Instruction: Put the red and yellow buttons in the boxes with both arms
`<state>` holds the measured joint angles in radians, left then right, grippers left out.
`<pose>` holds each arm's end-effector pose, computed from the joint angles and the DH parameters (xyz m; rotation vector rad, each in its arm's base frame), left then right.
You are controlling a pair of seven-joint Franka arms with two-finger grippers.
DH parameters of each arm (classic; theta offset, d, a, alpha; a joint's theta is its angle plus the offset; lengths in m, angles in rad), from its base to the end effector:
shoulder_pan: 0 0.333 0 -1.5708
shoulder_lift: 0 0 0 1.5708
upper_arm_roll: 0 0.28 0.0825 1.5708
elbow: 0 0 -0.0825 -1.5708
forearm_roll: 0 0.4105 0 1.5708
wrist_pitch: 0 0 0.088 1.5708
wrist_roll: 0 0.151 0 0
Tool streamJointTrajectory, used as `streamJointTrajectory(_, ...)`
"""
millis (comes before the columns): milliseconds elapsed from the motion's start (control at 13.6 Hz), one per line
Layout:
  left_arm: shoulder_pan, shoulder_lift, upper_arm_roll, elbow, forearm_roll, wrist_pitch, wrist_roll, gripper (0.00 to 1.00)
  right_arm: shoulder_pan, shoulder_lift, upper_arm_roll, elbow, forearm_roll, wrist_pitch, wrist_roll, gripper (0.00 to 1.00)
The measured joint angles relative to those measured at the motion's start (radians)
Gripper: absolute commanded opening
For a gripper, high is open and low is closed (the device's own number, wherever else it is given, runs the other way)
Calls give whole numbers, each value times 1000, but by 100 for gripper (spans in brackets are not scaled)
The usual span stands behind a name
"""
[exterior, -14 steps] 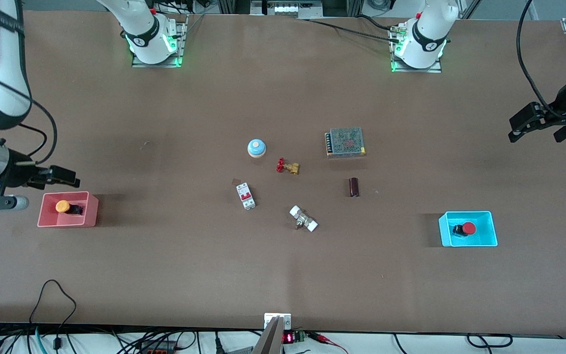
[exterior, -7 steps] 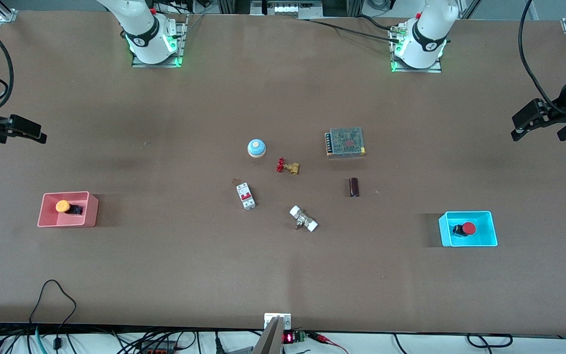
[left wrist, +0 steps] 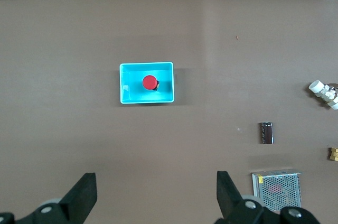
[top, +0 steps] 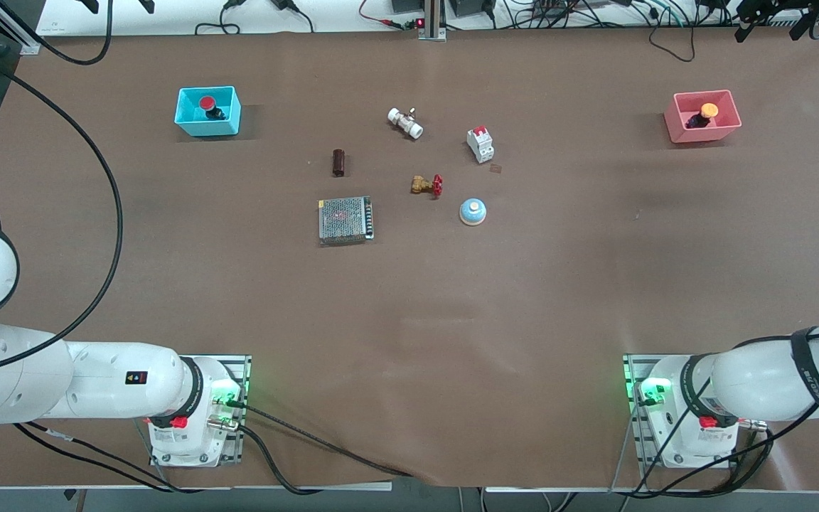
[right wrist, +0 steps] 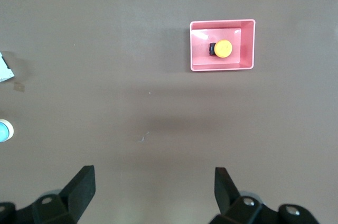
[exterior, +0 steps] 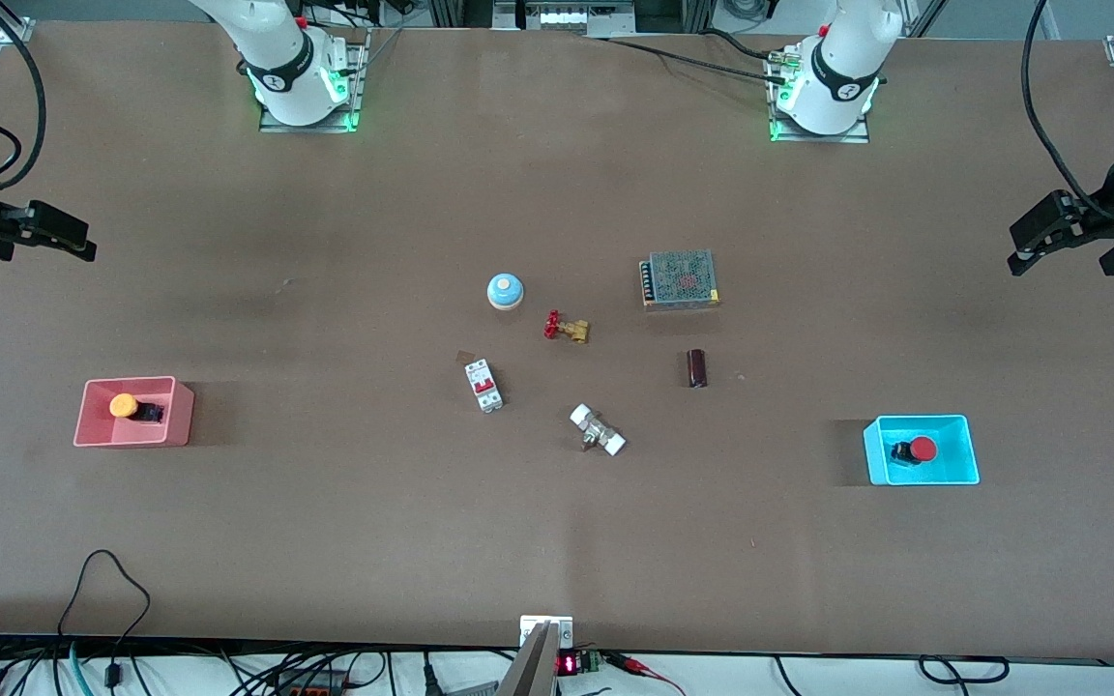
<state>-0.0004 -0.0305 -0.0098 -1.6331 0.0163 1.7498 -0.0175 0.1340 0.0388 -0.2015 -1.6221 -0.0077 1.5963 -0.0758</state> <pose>0.5960 -0.0040 0.5483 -3.1186 -0.0087 -0.2303 0.5862 -0.0394 0.4989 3.1291 0.0135 -0.1014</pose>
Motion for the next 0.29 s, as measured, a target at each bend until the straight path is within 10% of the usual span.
streamJointTrajectory(294,-1,0,-2,4,0,1,0,100,0,-27,0,-16,0,-2,0,100)
